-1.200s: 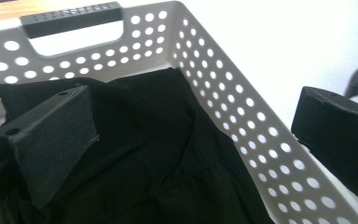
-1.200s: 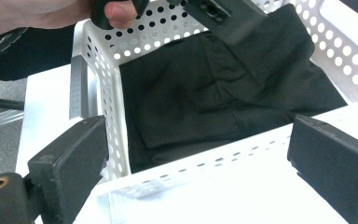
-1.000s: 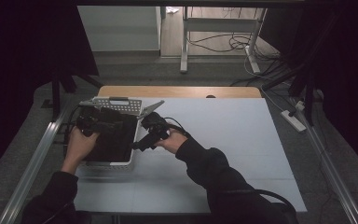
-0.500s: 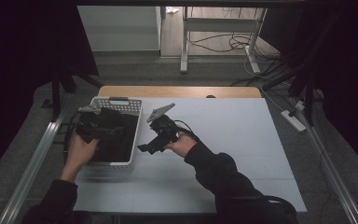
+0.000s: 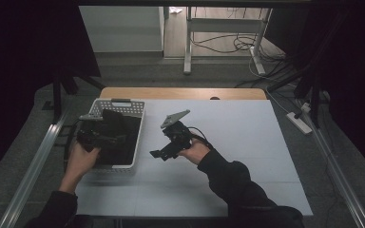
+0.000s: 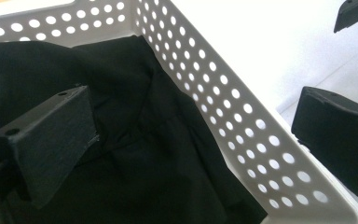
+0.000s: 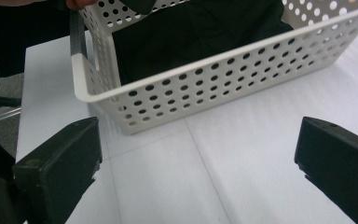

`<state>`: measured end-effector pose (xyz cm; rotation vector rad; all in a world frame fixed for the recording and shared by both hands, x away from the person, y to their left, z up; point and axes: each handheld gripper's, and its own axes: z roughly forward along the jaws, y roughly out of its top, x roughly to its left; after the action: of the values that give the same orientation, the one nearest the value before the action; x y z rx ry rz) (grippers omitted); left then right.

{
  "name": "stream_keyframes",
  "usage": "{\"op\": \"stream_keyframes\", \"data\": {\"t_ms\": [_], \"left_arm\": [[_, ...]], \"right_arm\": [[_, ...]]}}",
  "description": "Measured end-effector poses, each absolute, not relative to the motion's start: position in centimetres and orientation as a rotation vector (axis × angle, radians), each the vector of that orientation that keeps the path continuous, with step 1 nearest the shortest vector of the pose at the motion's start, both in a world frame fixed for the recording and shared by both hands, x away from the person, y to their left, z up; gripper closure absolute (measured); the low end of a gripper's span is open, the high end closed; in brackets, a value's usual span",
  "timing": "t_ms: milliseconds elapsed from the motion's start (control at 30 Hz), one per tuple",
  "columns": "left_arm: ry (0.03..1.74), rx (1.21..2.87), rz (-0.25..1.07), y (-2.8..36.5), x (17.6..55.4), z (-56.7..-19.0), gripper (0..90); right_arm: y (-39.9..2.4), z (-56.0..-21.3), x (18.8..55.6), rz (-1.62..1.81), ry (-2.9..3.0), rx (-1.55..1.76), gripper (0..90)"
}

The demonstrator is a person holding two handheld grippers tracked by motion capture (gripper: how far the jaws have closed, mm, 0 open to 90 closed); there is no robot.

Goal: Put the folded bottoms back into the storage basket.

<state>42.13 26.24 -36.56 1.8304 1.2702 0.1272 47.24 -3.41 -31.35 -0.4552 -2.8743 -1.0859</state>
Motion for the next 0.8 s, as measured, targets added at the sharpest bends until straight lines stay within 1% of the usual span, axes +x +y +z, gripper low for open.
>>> {"op": "stream_keyframes", "data": {"t_ms": [333, 567, 800], "left_arm": [[1.272, 1.89, 0.124, 25.5, 41.1, -36.9, 0.0], [1.272, 1.885, 0.133, 25.3, 40.1, -36.9, 0.0], [1.26, 1.855, 0.112, 25.2, 39.1, -37.1, 0.0]], "right_arm": [[-5.6, -31.7, 46.8, -1.082, -2.87, -0.51, 1.1], [-7.3, -31.9, 46.7, -1.077, -2.874, -0.536, 1.1], [-8.5, -32.2, 46.6, -1.06, -2.883, -0.552, 1.1]]}}
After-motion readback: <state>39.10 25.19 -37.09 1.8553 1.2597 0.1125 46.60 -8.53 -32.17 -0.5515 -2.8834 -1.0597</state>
